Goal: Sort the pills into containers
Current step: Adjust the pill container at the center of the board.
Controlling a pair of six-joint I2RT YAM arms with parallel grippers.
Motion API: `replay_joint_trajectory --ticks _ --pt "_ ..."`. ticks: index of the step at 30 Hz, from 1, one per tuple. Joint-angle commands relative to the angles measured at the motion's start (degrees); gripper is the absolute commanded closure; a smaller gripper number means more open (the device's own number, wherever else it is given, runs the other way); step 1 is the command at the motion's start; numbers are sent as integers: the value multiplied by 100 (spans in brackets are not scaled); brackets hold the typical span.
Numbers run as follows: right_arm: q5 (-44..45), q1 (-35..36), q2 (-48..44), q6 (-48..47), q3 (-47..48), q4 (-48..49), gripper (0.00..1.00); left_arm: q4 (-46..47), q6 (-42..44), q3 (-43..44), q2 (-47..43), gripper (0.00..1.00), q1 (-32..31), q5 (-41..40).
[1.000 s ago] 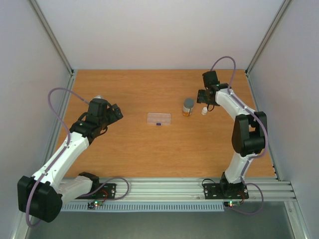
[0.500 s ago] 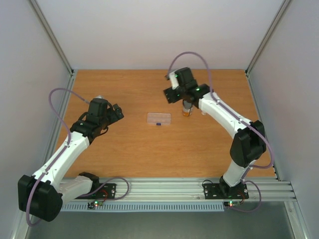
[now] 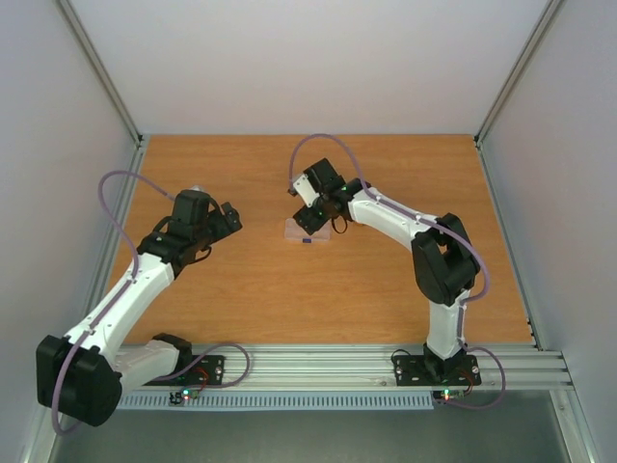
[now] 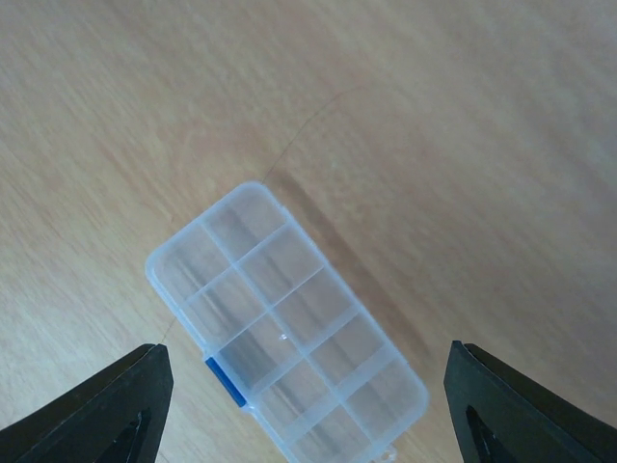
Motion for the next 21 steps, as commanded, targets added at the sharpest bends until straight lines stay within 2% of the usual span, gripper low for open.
replay_joint_trajectory --ticks 1,7,11,13,16,21 --pt "-54 104 271 -51 -70 -102 20 256 -7 -31 189 1 52 335" --pt "-48 147 288 1094 248 -163 22 417 212 119 601 1 286 866" --pt "1065 406 124 2481 148 -392 24 651 739 348 958 1 344 1130" --pt "1293 496 -86 3000 -101 -426 24 729 1001 428 1109 1 315 1119" --pt "1149 525 -457 3727 -608 -315 26 818 1308 482 1272 1 165 910" --pt "969 528 -1113 4641 -1505 99 34 834 1705 538 1598 1 -78 525"
